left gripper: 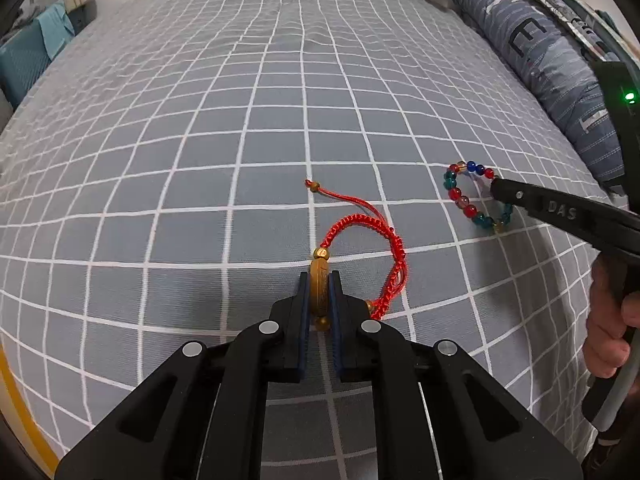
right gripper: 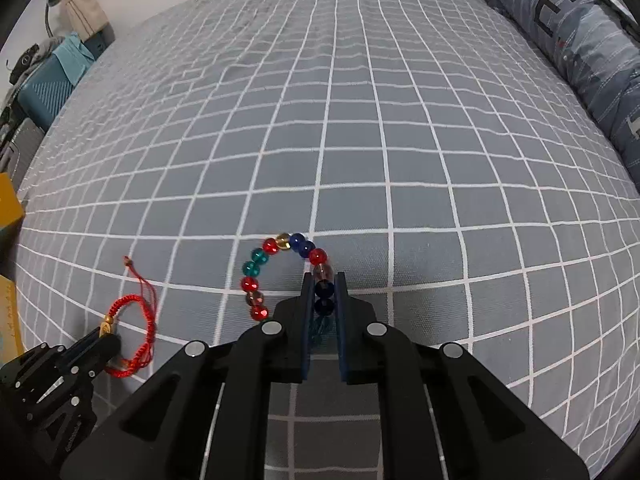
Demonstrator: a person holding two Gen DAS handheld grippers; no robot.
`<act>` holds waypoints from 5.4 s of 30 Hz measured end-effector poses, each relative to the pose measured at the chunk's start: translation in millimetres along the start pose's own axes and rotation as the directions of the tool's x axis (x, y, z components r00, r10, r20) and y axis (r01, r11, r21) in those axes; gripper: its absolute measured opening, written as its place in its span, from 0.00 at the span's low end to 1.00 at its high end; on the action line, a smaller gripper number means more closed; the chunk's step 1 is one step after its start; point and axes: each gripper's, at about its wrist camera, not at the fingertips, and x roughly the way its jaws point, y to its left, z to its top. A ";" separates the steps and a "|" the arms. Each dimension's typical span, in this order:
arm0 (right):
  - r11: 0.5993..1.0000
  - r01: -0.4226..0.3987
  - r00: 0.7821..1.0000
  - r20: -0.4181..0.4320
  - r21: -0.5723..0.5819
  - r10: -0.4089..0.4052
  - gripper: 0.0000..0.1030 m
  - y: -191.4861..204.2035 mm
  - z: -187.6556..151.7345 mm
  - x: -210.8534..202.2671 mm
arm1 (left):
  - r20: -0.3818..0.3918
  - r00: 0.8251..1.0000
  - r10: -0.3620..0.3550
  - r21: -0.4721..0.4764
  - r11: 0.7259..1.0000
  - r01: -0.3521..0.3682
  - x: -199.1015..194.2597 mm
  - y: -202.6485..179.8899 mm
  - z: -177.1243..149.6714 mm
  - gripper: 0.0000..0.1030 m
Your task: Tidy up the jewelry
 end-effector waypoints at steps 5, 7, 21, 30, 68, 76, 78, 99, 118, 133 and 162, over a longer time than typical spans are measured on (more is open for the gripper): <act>1.000 -0.025 0.999 0.036 0.003 0.025 0.09 4.1 2.3 -18.9 | 0.022 1.000 0.006 0.002 1.000 -0.006 -14.0 4.7 3.9 0.08; 0.999 -0.043 0.998 0.046 0.006 0.043 0.09 6.3 3.5 -25.3 | 0.030 0.999 0.013 -0.003 1.000 -0.013 -19.4 6.9 5.7 0.08; 0.999 -0.046 0.992 0.120 -0.006 0.047 0.09 28.5 -4.6 -76.2 | 0.090 0.996 0.016 -0.026 1.000 -0.014 -63.1 27.2 14.7 0.08; 0.998 -0.058 0.988 0.145 -0.025 0.061 0.09 47.0 -10.8 -102.9 | 0.122 0.991 0.048 -0.051 0.998 -0.042 -101.0 49.9 16.4 0.08; 0.813 -0.267 0.900 0.168 -0.518 0.402 0.09 403.0 -91.5 -232.3 | 0.144 0.882 0.449 -0.500 0.802 -0.327 -364.6 319.8 -151.9 0.08; 0.732 -0.291 0.914 0.048 -0.615 0.404 0.09 476.1 -140.6 -194.1 | 0.039 0.903 0.427 -0.543 0.768 -0.339 -331.4 361.9 -206.3 0.08; 0.726 -0.287 0.923 0.022 -0.625 0.384 0.09 486.7 -149.5 -179.5 | 0.015 0.911 0.413 -0.547 0.766 -0.338 -318.2 368.1 -214.1 0.08; 0.731 -0.301 0.928 -0.013 -0.612 0.371 0.64 484.0 -158.5 -156.5 | -0.038 0.910 0.413 -0.566 0.741 -0.360 -284.0 386.6 -236.3 0.47; 0.736 -0.196 0.874 0.225 -0.648 0.430 0.93 399.7 -199.2 -246.2 | 0.218 0.794 0.568 -0.572 0.734 -0.368 -363.5 295.1 -277.9 0.95; 0.750 -0.207 0.885 0.207 -0.628 0.418 0.93 369.4 -239.2 -227.7 | 0.218 0.793 0.569 -0.574 0.732 -0.367 -349.2 263.6 -328.0 0.94; 0.754 -0.199 0.888 0.210 -0.626 0.409 0.93 371.9 -238.4 -224.5 | 0.202 0.798 0.567 -0.578 0.727 -0.370 -342.9 259.5 -324.5 0.94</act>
